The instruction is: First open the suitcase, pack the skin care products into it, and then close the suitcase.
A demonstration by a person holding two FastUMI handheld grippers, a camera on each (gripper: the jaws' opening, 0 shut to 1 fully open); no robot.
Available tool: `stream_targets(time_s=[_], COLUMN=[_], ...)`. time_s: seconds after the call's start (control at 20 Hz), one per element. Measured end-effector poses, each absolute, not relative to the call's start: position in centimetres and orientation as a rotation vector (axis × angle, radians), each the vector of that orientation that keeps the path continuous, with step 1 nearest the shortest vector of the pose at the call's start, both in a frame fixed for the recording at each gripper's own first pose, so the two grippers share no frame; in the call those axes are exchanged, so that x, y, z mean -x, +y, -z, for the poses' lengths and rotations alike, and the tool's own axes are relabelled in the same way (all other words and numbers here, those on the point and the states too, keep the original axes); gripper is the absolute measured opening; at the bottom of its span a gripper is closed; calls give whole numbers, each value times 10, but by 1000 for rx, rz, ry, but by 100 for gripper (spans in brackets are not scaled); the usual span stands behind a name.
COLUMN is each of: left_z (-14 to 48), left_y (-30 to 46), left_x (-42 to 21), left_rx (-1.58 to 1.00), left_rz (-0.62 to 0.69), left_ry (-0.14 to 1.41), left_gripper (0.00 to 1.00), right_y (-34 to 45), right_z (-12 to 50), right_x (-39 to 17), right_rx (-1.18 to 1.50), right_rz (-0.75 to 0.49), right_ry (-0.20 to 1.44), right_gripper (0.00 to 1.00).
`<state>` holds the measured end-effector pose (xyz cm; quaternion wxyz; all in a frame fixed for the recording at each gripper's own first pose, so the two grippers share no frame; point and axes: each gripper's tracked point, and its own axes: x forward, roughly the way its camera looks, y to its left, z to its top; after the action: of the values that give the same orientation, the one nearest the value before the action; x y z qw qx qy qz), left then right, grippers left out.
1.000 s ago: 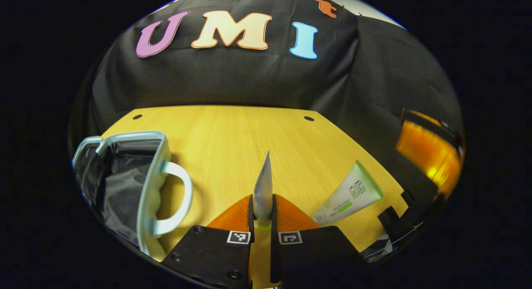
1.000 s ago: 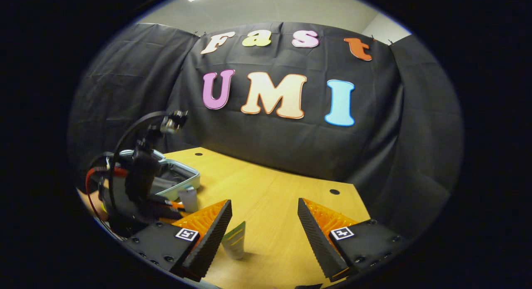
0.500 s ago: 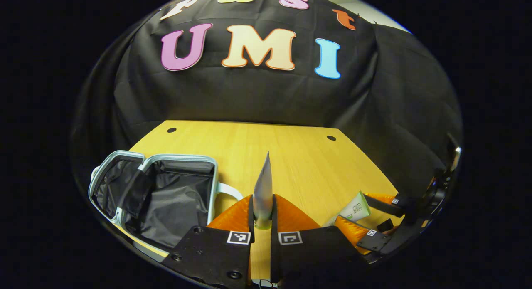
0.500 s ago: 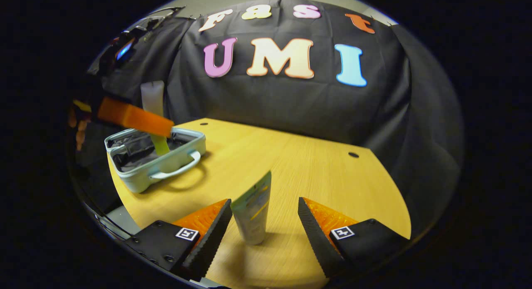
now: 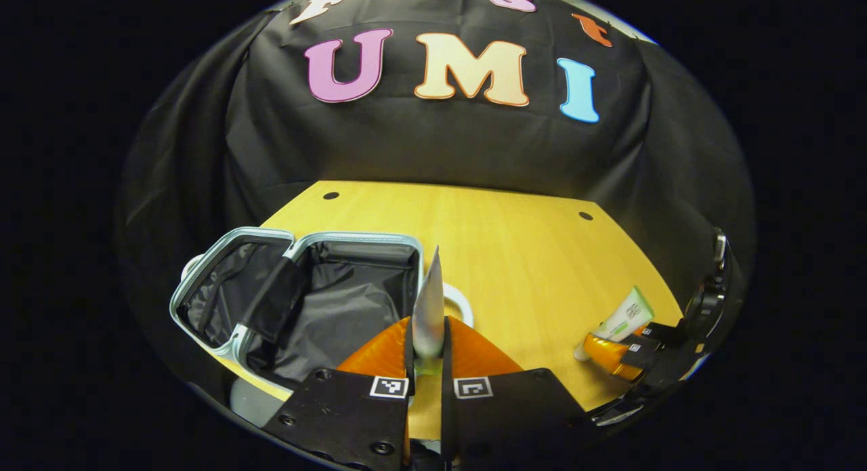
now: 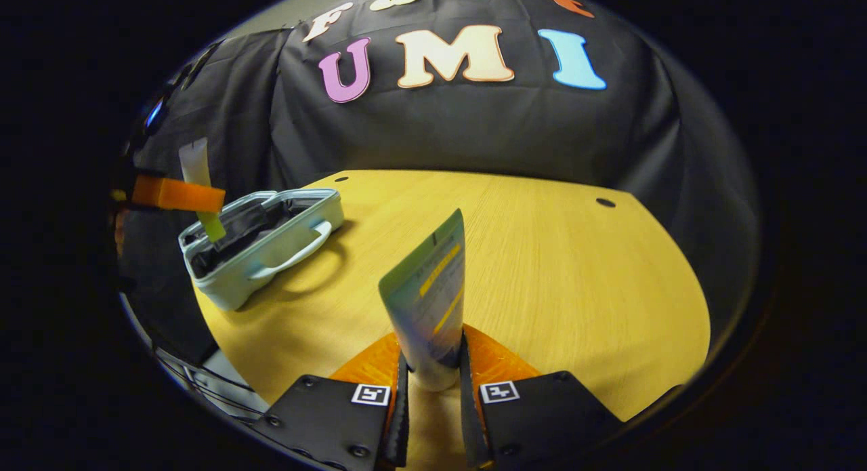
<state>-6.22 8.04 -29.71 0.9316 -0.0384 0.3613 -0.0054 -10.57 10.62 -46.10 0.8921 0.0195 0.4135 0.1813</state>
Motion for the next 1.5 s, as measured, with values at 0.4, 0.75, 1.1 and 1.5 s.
stream_targets(time_s=[0.4, 0.75, 1.1, 1.5], left_z=[331, 382, 345, 333], left_y=[157, 175, 211, 344], left_x=[58, 75, 45, 32], left_rx=[-2, 95, 233, 220], left_rz=[-9, 77, 131, -12], left_ry=[941, 1144, 978, 904], left_gripper=[10, 14, 94, 94], right_y=[166, 289, 382, 417], right_z=[389, 355, 371, 436], right_x=[77, 97, 112, 138], right_rx=[-133, -348, -371, -155], right_rz=[-438, -588, -657, -533], right_ry=[860, 1063, 1193, 1343], right_gripper=[30, 27, 30, 30])
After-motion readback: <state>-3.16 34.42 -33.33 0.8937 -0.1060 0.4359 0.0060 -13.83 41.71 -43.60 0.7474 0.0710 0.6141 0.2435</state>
